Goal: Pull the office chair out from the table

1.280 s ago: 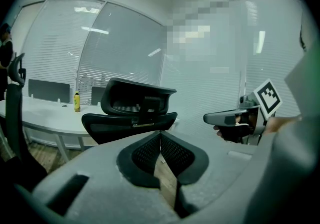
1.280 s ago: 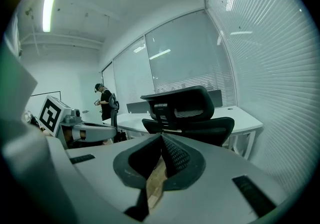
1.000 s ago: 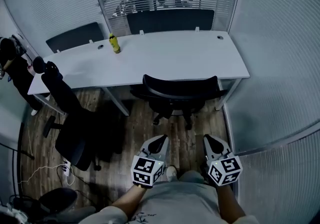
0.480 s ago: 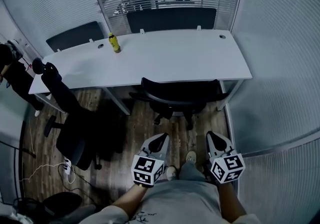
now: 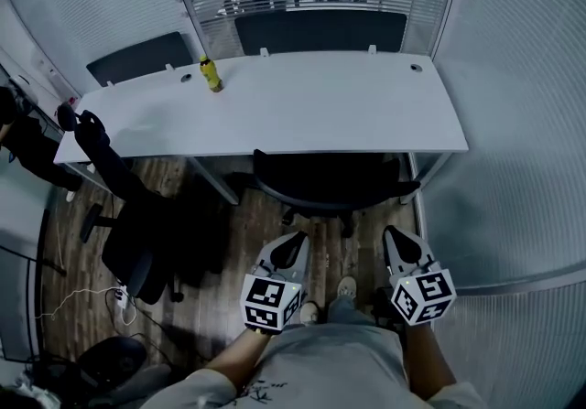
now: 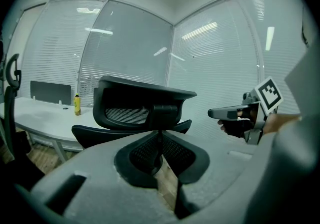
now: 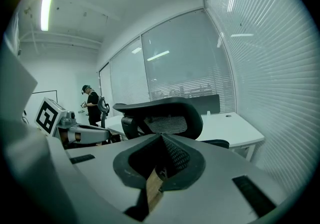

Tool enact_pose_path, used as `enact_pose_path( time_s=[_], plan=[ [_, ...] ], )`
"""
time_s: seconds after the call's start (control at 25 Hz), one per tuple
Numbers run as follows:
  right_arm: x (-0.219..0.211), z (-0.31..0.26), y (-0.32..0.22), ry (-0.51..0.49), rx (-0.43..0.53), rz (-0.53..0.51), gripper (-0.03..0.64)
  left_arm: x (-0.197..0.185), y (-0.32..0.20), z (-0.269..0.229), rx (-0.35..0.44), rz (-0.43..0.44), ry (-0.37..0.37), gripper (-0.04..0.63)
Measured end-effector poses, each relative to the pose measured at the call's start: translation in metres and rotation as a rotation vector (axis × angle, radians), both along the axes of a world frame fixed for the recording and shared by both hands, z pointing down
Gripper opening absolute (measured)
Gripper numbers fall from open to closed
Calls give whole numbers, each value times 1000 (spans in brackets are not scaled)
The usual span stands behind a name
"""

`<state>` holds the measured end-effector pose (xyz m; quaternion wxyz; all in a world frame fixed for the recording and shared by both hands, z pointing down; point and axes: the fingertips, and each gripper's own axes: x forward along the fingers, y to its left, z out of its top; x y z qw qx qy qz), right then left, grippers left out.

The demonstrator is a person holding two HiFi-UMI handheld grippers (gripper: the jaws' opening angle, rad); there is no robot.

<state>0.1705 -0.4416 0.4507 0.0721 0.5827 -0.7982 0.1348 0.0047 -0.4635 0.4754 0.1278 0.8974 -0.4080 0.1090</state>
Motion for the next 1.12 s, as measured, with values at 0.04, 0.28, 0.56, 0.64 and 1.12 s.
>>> enact_pose_path(
  time_s=[0.04,0.28,0.56,0.64,1.12],
  plan=[
    [3,-1,-5,4,0,-2,6,3,-3,1,-3,0,-4,27],
    [19,0,-28,31,-2,-11,8,25,-18,5,-18,19,-22,182],
    [31,3,-49,47,-7,-30,9,45,-33,3,-18,28,-19,293],
    [34,3,-55,49,-7,-35,9,50,-37,4,-18,24,-22,304],
    [58,10,-97,72,-18,-78,91,64,-59,10,-20,-15,-57,310]
  ],
)
